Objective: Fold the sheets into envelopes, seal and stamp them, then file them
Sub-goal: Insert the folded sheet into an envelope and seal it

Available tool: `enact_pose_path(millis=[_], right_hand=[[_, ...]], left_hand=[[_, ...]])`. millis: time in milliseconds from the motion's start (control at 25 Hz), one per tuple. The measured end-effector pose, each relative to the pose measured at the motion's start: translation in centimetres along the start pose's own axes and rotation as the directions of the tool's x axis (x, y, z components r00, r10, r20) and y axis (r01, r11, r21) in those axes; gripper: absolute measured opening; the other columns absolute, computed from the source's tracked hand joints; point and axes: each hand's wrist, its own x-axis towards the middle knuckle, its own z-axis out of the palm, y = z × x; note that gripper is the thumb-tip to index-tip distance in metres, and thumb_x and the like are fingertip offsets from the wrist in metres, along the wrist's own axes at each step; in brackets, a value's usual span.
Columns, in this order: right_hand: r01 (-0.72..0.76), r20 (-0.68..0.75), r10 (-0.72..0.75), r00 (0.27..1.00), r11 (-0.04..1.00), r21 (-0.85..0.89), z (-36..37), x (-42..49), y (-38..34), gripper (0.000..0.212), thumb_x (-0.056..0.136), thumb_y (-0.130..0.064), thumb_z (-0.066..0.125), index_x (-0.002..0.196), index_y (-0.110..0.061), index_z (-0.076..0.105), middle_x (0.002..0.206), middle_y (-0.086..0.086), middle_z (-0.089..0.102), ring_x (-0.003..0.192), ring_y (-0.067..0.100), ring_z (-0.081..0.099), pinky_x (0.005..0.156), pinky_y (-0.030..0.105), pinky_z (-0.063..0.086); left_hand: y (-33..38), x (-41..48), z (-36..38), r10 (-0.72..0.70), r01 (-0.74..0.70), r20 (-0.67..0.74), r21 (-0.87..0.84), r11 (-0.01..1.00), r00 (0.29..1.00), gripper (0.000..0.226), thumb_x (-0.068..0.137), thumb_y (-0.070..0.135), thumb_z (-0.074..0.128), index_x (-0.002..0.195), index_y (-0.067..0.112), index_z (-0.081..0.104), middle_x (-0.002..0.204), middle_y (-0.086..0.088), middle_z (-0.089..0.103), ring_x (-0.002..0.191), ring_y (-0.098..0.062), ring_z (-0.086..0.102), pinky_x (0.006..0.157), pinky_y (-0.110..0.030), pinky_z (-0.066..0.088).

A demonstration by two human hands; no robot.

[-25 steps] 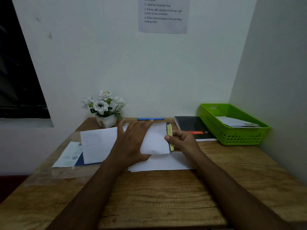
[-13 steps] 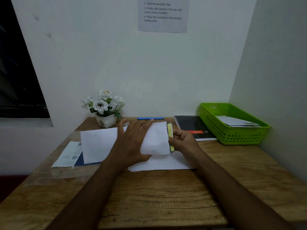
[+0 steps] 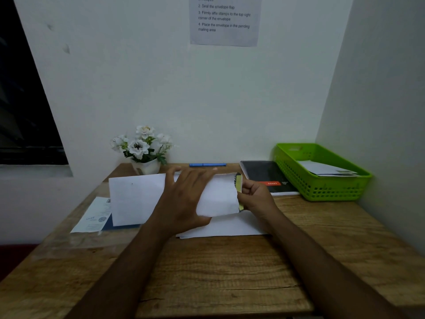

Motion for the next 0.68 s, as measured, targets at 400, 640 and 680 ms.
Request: enact_pose_path(millis=[400, 640, 680], right_hand=[[0.372, -0.189, -0.426, 0.885, 0.889, -0.266, 0.9, -1.3, -1.3, 0.03, 0.059, -0.006, 0.071, 0.069, -0.024, 0.051, 0.088, -0.008, 0.05, 0.073, 0.0, 0.049, 0.054, 0.01, 0.038], [0.451, 0.117, -0.436, 0.892, 0.848, -0.28, 0.0, -1.3, -1.7, 0.057, 0.06, 0.013, 0.08, 0.11, -0.012, 0.07, 0.137, -0.004, 0.046, 0.121, -0.016, 0.04, 0.084, 0.006, 0.044], [0.456, 0.13, -0.438, 0.89, 0.844, -0.283, 0.0, -1.4, -1.7, 0.058, 0.061, 0.012, 0.08, 0.112, -0.014, 0.07, 0.137, -0.002, 0.047, 0.121, -0.017, 0.039, 0.085, 0.007, 0.044]], left_hand=[[0.0, 0.0, 0.4, -0.058, 0.06, 0.088, -0.02, 0.998, 0.994, 0.101, 0.06, 0.063, 0.065, 0.144, 0.016, 0.034, 0.135, -0.006, 0.049, 0.122, -0.025, 0.046, 0.099, -0.046, 0.032], [0.1, 0.0, 0.2, -0.058, 0.06, 0.049, -0.026, 0.998, 0.997, 0.099, 0.058, 0.058, 0.07, 0.141, 0.015, 0.039, 0.131, -0.008, 0.052, 0.118, -0.027, 0.049, 0.097, -0.046, 0.034], [0.0, 0.0, 0.2, -0.057, 0.059, 0.043, -0.023, 0.998, 0.997, 0.098, 0.058, 0.057, 0.071, 0.141, 0.014, 0.04, 0.131, -0.008, 0.053, 0.117, -0.027, 0.05, 0.096, -0.046, 0.035]])
